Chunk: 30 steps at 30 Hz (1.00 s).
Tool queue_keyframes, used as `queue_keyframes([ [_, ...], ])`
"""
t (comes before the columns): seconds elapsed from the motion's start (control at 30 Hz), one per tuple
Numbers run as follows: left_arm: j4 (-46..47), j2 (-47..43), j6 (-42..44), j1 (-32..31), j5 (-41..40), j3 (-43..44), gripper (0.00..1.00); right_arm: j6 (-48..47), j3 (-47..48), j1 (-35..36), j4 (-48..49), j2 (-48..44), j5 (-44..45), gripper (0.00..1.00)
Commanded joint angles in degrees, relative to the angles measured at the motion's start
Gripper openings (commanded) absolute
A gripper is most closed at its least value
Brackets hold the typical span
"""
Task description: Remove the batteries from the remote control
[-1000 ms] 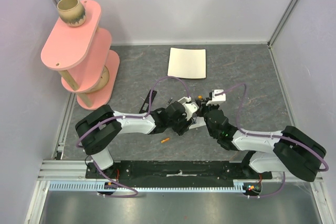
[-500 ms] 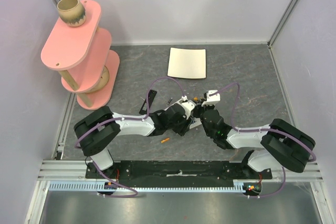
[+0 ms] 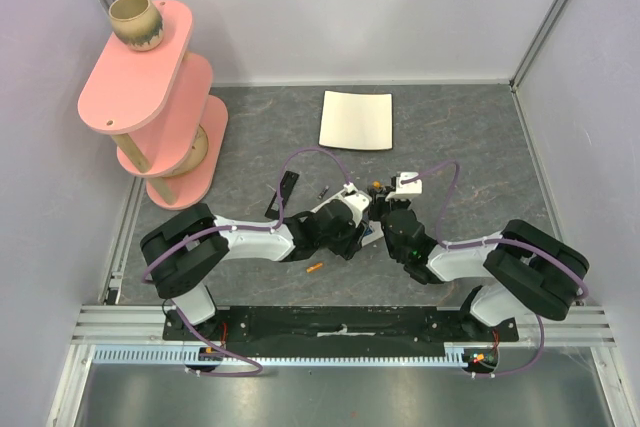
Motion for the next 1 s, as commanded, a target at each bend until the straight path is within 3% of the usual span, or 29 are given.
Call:
queue_keyframes([
  [0.0,-10.1,2.9,-4.4,-1.2,2.9,-3.7,0.02,-1.4,-0.1,0.1,5.5,-0.9,4.6,0.00],
  [0.97,-9.4,2.4,-4.2,-1.3,2.5,-3.8,0.02,-2.7,-2.0,0.1,5.8,1.7,5.9,0.00],
])
